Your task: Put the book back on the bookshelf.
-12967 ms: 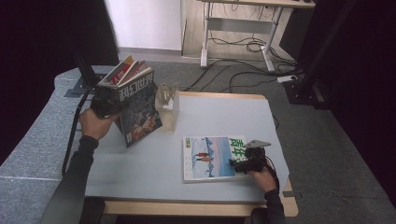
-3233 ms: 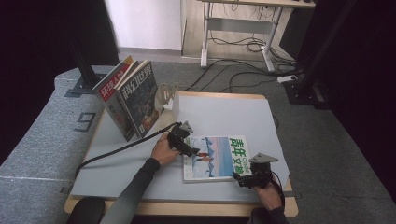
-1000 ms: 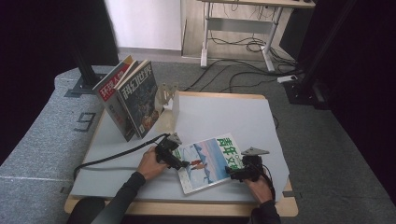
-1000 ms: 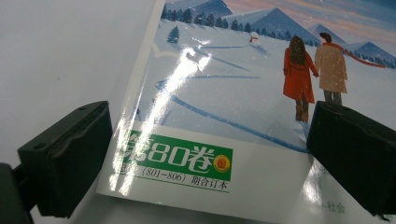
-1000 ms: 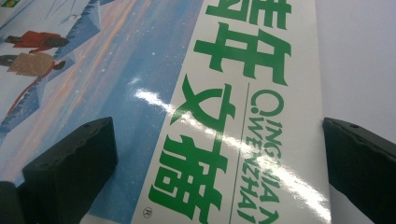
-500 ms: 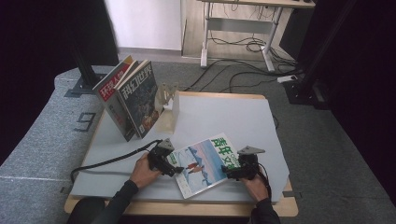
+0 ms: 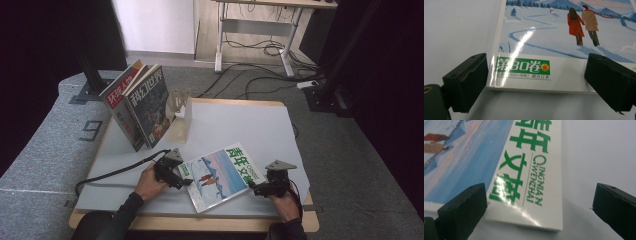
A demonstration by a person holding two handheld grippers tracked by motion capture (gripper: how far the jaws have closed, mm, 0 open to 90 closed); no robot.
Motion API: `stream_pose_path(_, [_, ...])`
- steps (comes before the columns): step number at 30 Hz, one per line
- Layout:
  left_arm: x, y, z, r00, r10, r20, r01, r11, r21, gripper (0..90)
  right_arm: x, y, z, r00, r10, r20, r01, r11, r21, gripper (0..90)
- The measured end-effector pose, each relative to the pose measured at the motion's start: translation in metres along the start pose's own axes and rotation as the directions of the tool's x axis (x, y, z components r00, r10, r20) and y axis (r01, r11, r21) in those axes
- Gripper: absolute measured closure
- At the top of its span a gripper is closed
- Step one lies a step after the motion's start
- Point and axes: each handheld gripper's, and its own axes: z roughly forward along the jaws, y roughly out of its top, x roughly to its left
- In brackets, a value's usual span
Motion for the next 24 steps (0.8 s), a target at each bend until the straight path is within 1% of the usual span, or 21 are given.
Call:
stream_pose_path(1, [0.001,-0.001,0.0,1.0,-0.008,0.006,0.008,0.9999,-0.006,5.1,0.0,-0.003,-0.001,1.0,-0.007,0.005,0.007,1.0,0.014,0.0])
stream_pose_path(3, [0.001,-0.002,0.0,0.9999,-0.012,0.008,0.012,0.9999,-0.009,5.1,0.0,-0.004,-0.001,0.9999,-0.01,0.005,0.01,1.0,0.023,0.0])
stream_pose_path(6, [0.002,-0.003,0.0,0.9997,-0.018,0.013,0.018,0.9997,-0.015,4.9,-0.001,-0.007,-0.001,0.9999,0.006,-0.011,-0.005,1.0,0.022,0.0])
stream_pose_path(9, [0.002,-0.005,-0.001,0.9997,-0.022,0.015,0.022,0.9996,-0.017,4.8,-0.001,-0.007,-0.001,0.9998,0.007,-0.018,-0.007,1.0,0.027,0.0])
stream_pose_path(10, [0.001,-0.005,-0.001,0.9997,-0.022,0.014,0.022,0.9996,-0.017,4.7,-0.001,-0.008,-0.001,0.9998,-0.005,-0.017,0.005,0.999,0.041,0.0])
stream_pose_path(13, [0.002,-0.006,-0.001,0.9997,-0.02,0.014,0.02,0.9996,-0.019,4.6,0.001,-0.014,-0.002,0.9997,-0.021,-0.016,0.022,0.997,0.07,0.0])
stream_pose_path(20, [0.001,-0.006,-0.001,0.9997,-0.022,0.011,0.022,0.9995,-0.02,4.3,0.001,-0.014,-0.001,0.9996,-0.023,-0.017,0.024,0.998,0.063,0.0])
stream_pose_path(24, [0.0,-0.006,-0.001,0.9997,-0.026,0.005,0.026,0.9995,-0.021,4.3,-0.003,-0.015,0.001,0.9991,-0.015,-0.04,0.017,0.998,0.056,0.0])
